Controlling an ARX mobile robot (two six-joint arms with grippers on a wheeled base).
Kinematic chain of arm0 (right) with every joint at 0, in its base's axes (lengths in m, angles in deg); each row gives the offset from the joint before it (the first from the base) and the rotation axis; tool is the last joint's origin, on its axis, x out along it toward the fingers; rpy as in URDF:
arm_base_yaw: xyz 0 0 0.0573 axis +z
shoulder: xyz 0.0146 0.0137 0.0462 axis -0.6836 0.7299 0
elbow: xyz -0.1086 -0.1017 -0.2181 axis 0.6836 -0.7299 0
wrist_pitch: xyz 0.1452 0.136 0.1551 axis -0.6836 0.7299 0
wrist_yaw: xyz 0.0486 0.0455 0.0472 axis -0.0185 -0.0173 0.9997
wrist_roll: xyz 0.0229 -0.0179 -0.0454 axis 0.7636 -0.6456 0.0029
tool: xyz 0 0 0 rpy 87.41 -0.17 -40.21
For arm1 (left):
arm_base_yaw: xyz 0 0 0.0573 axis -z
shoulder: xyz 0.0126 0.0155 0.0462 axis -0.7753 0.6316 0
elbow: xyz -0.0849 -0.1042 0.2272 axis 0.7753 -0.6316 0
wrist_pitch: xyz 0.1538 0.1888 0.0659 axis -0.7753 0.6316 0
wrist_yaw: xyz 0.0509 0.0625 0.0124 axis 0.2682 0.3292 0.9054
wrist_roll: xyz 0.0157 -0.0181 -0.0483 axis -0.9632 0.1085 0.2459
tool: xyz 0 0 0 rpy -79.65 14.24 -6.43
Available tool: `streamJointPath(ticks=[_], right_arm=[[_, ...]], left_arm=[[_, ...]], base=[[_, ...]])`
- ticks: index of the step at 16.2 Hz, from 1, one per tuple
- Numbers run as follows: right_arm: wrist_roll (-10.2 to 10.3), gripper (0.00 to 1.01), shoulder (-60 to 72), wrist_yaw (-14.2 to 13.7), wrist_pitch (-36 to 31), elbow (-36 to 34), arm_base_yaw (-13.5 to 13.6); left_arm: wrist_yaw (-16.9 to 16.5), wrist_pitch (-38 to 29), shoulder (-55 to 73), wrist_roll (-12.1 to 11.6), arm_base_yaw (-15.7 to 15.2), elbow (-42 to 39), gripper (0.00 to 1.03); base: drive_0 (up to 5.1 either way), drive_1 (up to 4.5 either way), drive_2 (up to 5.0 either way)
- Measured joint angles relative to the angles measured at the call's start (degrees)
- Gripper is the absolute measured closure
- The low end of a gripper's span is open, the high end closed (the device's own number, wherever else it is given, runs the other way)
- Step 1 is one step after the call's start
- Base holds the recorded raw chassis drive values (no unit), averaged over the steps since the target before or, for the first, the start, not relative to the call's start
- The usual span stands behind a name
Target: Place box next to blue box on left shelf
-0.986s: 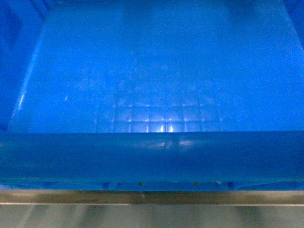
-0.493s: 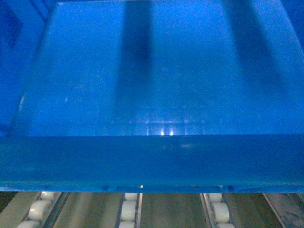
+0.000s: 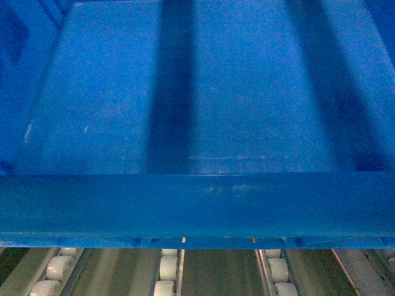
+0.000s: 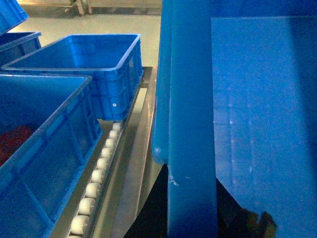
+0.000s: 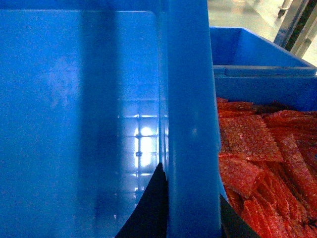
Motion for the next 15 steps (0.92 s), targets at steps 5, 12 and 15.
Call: streamJointPath(ticks=[5, 12, 15], right_arm=[[0.00, 0.92, -0.11, -0.02, 0.02, 0.00, -0.02], [0.00, 0.92, -0.09, -0.02, 0.02, 0.00, -0.02], [0.00, 0.92, -0.11, -0.02, 0.02, 0.00, -0.02]], left_arm=[[0.00, 0.00, 0.00, 0.00, 0.00, 0.00, 0.94], [0.00, -0.02, 0.00, 0.00, 0.00, 0.00, 0.94], [0.00, -0.02, 0.00, 0.00, 0.00, 0.00, 0.94]], base=[[0.0, 0.00, 0.0], [0.0, 0.00, 0.0], [0.0, 0.00, 0.0]])
